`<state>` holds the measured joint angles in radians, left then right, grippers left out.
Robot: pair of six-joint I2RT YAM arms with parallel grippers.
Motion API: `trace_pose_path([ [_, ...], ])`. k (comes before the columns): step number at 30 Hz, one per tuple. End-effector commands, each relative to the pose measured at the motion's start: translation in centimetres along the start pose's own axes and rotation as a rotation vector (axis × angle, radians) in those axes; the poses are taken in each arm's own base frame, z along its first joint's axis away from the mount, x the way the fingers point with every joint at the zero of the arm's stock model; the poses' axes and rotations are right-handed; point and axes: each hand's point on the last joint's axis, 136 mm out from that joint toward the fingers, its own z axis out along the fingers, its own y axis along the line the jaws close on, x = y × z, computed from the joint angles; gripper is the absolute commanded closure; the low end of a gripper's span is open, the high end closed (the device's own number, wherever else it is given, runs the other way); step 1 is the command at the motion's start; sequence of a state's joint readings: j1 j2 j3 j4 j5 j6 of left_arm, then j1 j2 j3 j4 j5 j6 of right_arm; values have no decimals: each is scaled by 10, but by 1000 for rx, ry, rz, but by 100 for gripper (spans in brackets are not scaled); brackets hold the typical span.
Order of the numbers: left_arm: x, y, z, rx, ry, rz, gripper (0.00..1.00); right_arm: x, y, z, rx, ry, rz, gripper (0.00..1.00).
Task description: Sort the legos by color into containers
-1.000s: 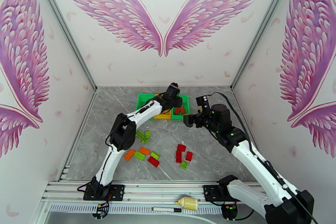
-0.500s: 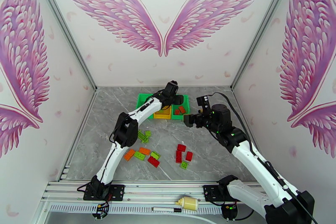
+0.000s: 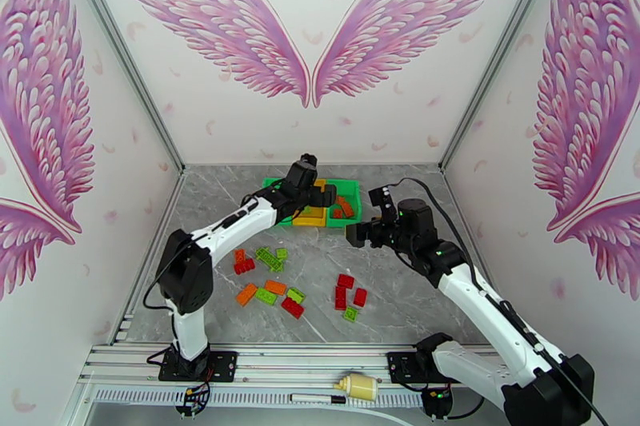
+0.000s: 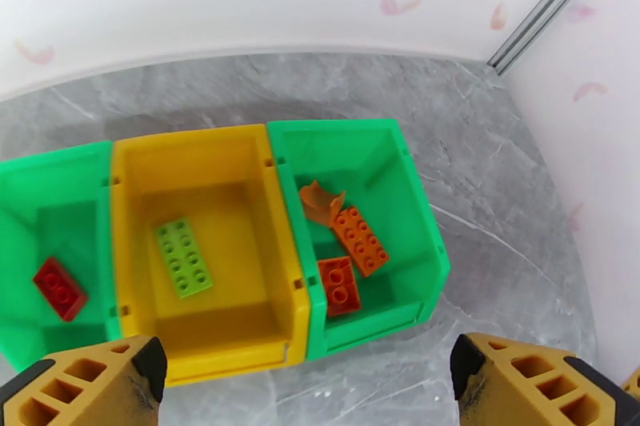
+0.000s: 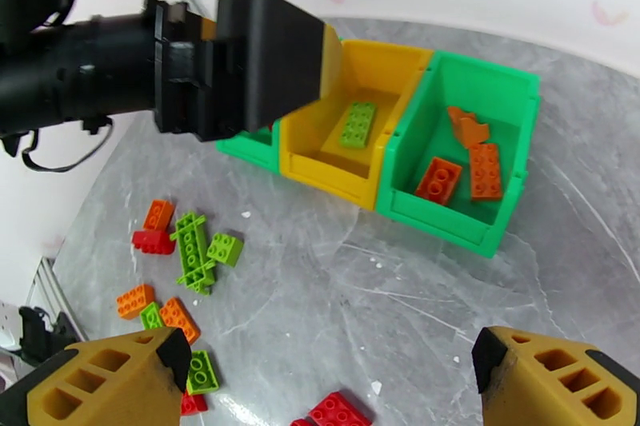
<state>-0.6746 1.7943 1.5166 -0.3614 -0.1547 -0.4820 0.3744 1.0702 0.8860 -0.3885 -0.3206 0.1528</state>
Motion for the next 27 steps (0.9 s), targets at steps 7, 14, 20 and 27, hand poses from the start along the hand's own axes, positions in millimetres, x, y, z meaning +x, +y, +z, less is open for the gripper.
trace_pose_path([
  [7, 58, 93, -70, -312, 57, -115, 1, 6, 71, 17, -239, 86, -224, 1],
  [14, 103, 147, -105, -427, 135, -254, 1, 9, 122, 48, -360, 96, -304, 1],
  [20, 142, 181, -125, -506, 232, -352, 1, 13, 158, 67, -433, 117, -351, 1],
  [27, 187, 201, -126, -531, 383, -427, 1, 20, 181, 80, -485, 141, -370, 1],
])
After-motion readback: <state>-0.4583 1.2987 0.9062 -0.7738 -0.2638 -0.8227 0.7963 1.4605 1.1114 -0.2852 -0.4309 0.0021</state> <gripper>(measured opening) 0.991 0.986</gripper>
